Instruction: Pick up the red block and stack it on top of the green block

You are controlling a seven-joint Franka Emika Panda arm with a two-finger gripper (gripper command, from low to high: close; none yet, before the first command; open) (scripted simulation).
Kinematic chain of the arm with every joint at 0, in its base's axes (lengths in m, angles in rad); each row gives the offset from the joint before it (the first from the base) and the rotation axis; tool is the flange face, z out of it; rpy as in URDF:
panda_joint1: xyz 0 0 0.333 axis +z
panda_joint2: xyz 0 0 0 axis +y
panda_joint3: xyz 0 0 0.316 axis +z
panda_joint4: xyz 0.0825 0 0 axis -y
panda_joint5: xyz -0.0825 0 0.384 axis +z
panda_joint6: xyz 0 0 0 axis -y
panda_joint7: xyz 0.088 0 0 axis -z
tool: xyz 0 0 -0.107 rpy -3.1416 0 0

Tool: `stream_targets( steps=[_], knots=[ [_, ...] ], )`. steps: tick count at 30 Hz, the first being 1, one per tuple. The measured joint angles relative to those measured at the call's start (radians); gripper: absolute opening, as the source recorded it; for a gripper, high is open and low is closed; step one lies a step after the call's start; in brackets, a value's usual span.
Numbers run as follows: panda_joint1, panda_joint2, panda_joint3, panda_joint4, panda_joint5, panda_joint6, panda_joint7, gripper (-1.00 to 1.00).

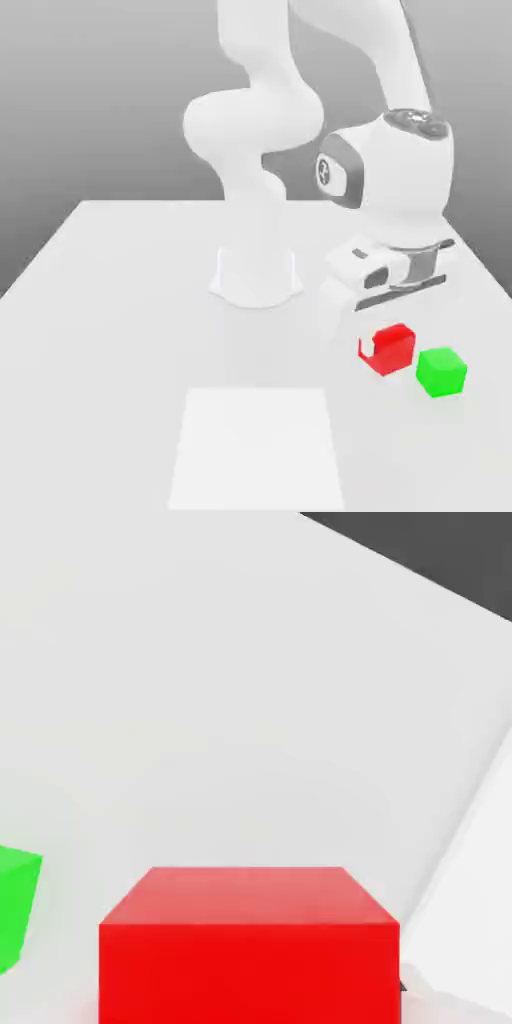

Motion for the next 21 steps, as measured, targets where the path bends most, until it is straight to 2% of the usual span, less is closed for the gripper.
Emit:
stream_targets(
  steps=[11, 18, 19, 21],
  knots=[
    [0.115, -0.022, 0.132, 0.022, 0.010, -0.042, 0.483, -1.00],
    [0.129, 0.176, 0.135, 0.033, -0.038, 0.145, 0.574, -1.00],
    [0.130, 0.194, 0.132, 0.034, -0.045, 0.162, 0.579, 1.00],
    [0.130, 0.194, 0.132, 0.034, -0.045, 0.162, 0.579, 1.00]
  ],
)
